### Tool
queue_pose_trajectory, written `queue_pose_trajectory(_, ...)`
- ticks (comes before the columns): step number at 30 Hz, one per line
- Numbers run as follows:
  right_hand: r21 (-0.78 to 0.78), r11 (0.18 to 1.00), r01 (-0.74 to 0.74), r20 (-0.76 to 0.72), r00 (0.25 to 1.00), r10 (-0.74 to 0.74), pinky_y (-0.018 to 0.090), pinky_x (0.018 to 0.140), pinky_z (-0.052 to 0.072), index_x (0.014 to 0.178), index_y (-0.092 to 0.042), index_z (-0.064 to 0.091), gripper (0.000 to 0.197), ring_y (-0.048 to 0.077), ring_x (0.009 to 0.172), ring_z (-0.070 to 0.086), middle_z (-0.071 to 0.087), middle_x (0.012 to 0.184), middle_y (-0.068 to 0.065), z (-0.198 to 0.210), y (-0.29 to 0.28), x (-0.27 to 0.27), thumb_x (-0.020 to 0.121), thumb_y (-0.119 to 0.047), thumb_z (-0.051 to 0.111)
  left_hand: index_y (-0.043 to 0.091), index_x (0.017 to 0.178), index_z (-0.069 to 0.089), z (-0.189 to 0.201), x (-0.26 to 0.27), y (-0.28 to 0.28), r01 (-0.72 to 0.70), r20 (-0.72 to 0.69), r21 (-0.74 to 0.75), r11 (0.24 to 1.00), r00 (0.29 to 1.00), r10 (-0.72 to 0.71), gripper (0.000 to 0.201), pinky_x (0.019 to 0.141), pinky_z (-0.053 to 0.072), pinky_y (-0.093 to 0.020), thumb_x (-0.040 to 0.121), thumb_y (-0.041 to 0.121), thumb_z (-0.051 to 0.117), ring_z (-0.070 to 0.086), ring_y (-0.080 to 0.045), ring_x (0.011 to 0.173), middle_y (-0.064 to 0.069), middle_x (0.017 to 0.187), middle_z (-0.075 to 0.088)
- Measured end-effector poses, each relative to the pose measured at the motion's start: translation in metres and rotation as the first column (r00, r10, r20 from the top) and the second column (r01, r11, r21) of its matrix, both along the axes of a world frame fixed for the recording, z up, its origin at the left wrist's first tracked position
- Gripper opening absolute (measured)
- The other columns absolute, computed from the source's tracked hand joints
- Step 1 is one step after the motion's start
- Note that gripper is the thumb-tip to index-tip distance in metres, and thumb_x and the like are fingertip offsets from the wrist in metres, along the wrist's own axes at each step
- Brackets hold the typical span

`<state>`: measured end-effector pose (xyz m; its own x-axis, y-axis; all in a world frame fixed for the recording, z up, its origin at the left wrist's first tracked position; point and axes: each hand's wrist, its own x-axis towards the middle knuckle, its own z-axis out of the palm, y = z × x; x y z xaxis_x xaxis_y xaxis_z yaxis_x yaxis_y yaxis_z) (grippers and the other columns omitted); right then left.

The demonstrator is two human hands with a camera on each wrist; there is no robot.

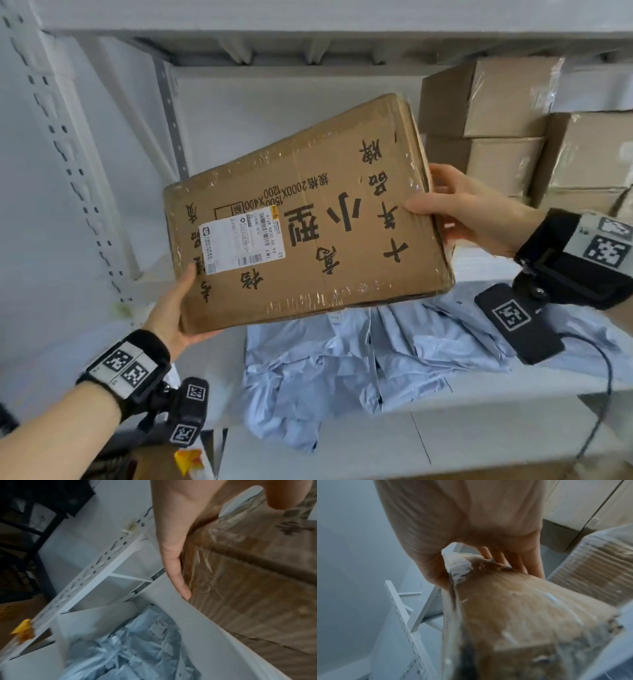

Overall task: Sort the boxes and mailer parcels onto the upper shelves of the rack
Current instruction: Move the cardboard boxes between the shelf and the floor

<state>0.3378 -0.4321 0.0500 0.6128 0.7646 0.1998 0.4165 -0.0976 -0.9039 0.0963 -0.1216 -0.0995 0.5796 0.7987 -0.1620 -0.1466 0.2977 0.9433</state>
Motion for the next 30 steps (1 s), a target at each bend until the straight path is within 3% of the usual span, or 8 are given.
queue_pose_trajectory(6, 0.043, 0.999, -0.024, -0.059, 0.998, 0.027, 0.038, 0.086, 0.056, 0.136, -0.026, 0.041, 0.088, 0.014, 0.105, 0.067, 0.064, 0.121, -0.003, -0.071, -0.026, -0.033, 0.057, -0.034, 0.078, 0.031, 0.126, 0.059, -0.077, -0.027, -0.029, 0.036, -0.02, -0.032, 0.999, 0.999, -0.037, 0.057, 0.09, 0.05, -0.051, 0.076, 0.056, 0.06, 0.061, -0.027, 0.115, -0.002, 0.121, 0.068)
queue_pose_trajectory(10, 0.037, 0.998, -0.044, -0.182, 0.982, 0.05, 0.031, 0.082, 0.058, 0.13, -0.032, 0.044, 0.076, 0.016, 0.107, 0.066, 0.062, 0.125, -0.004, -0.128, -0.048, -0.035, 0.062, -0.021, 0.076, 0.031, 0.123, 0.062, -0.13, -0.042, -0.045, 0.003, -0.058, -0.061, 0.998, 0.998, -0.006, 0.051, 0.097, 0.046, -0.053, 0.076, 0.051, 0.065, 0.059, -0.024, 0.118, 0.001, 0.121, 0.067)
queue_pose_trajectory(14, -0.015, 0.999, -0.039, -0.298, 0.954, 0.033, 0.031, 0.078, 0.058, 0.134, -0.023, 0.042, 0.081, 0.02, 0.108, 0.066, 0.061, 0.128, -0.001, -0.191, -0.066, -0.025, 0.061, -0.013, 0.075, 0.035, 0.121, 0.06, -0.18, -0.051, -0.067, 0.067, -0.137, -0.113, 0.991, 0.987, -0.083, 0.045, 0.1, 0.042, -0.054, 0.079, 0.05, 0.064, 0.058, -0.021, 0.118, 0.005, 0.122, 0.067)
queue_pose_trajectory(18, -0.089, 0.995, -0.046, -0.438, 0.899, 0.002, 0.029, 0.075, 0.059, 0.129, -0.03, 0.047, 0.077, 0.02, 0.106, 0.067, 0.066, 0.122, 0.0, -0.255, -0.083, -0.006, 0.061, -0.004, 0.072, 0.03, 0.128, 0.057, -0.235, -0.052, -0.087, 0.07, -0.205, -0.198, 0.978, 0.972, -0.111, 0.051, 0.099, 0.043, -0.058, 0.079, 0.041, 0.066, 0.057, -0.026, 0.119, 0.0, 0.123, 0.067)
queue_pose_trajectory(21, -0.171, 0.984, -0.051, -0.52, 0.853, -0.046, 0.035, 0.078, 0.059, 0.127, -0.03, 0.049, 0.077, 0.021, 0.106, 0.067, 0.068, 0.117, -0.001, -0.308, -0.095, 0.011, 0.06, -0.004, 0.073, 0.03, 0.129, 0.055, -0.277, -0.048, -0.107, 0.063, -0.303, -0.247, 0.967, 0.943, -0.139, 0.055, 0.101, 0.041, -0.057, 0.077, 0.041, 0.067, 0.058, -0.027, 0.118, 0.001, 0.122, 0.067)
queue_pose_trajectory(25, -0.27, 0.96, -0.08, -0.648, 0.752, -0.119, 0.035, 0.077, 0.059, 0.134, -0.028, 0.045, 0.083, 0.025, 0.108, 0.066, 0.068, 0.12, 0.003, -0.384, -0.112, 0.037, 0.062, 0.002, 0.072, 0.038, 0.122, 0.056, -0.33, -0.037, -0.137, 0.067, -0.416, -0.323, 0.944, 0.886, -0.205, 0.047, 0.102, 0.042, -0.054, 0.076, 0.047, 0.067, 0.058, -0.024, 0.115, 0.005, 0.117, 0.069)
queue_pose_trajectory(28, -0.348, 0.931, -0.109, -0.706, 0.684, -0.184, 0.038, 0.079, 0.059, 0.134, -0.03, 0.046, 0.084, 0.025, 0.107, 0.067, 0.068, 0.119, 0.005, -0.434, -0.122, 0.058, 0.061, 0.001, 0.073, 0.035, 0.125, 0.054, -0.369, -0.028, -0.157, 0.026, -0.496, -0.377, 0.926, 0.839, -0.225, 0.055, 0.104, 0.038, -0.058, 0.074, 0.049, 0.069, 0.055, -0.024, 0.118, 0.001, 0.124, 0.064)
queue_pose_trajectory(30, -0.408, 0.903, -0.136, -0.718, 0.658, -0.225, 0.041, 0.08, 0.057, 0.132, -0.032, 0.047, 0.084, 0.024, 0.103, 0.069, 0.069, 0.116, 0.004, -0.466, -0.127, 0.072, 0.058, -0.003, 0.075, 0.036, 0.117, 0.054, -0.392, -0.021, -0.169, -0.005, -0.537, -0.408, 0.913, 0.81, -0.236, 0.047, 0.105, 0.035, -0.06, 0.074, 0.047, 0.068, 0.054, -0.024, 0.116, 0.0, 0.123, 0.061)
